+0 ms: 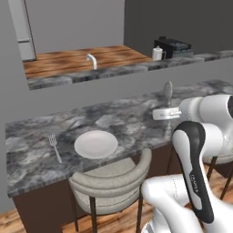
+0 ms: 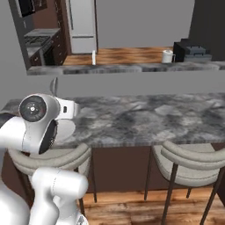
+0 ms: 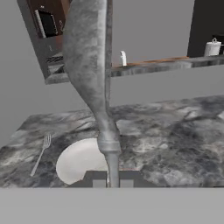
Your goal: Take the fork and place it on the left side of the plate. Then take the spoon and place it on the right side of the plate. Make sure they're directly next to the plate.
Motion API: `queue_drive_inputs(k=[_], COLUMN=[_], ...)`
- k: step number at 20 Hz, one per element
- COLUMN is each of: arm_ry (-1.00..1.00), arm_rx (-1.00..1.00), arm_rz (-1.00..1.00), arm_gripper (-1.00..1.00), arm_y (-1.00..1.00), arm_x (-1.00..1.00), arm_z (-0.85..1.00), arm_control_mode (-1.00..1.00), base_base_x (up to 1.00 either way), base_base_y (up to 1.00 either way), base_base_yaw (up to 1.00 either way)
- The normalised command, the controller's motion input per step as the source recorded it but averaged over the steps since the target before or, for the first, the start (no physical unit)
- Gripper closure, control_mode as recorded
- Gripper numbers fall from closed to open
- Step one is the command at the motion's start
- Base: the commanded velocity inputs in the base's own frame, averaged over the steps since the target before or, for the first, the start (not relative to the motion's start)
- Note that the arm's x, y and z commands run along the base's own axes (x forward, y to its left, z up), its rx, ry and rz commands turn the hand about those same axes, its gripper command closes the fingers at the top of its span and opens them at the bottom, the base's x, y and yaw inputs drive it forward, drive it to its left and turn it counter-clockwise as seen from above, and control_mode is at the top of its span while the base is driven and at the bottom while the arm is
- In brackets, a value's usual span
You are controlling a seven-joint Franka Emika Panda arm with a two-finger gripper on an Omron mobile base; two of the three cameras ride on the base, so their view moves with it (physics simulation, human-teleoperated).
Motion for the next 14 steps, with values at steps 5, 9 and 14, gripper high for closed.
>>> queue_drive_inputs(k=[5, 9, 14], arm_ry=[0.28, 0.46, 0.40], arm_rx=[-0.05, -0.07, -0.08], arm_rz=[-0.02, 0.00, 0.00], arm_gripper=[1.00, 1.00, 1.00], arm_y=[0.11, 0.07, 0.02], arm_x=[0.53, 0.99, 1.00], arm_z=[-0.43, -0.54, -0.51], arm_control_mode=[-1.00, -1.00, -1.00], base_base_x=[0.08, 0.00, 0.00], base_base_y=[0.00, 0.00, 0.00], base_base_yaw=[-0.01, 0.00, 0.00])
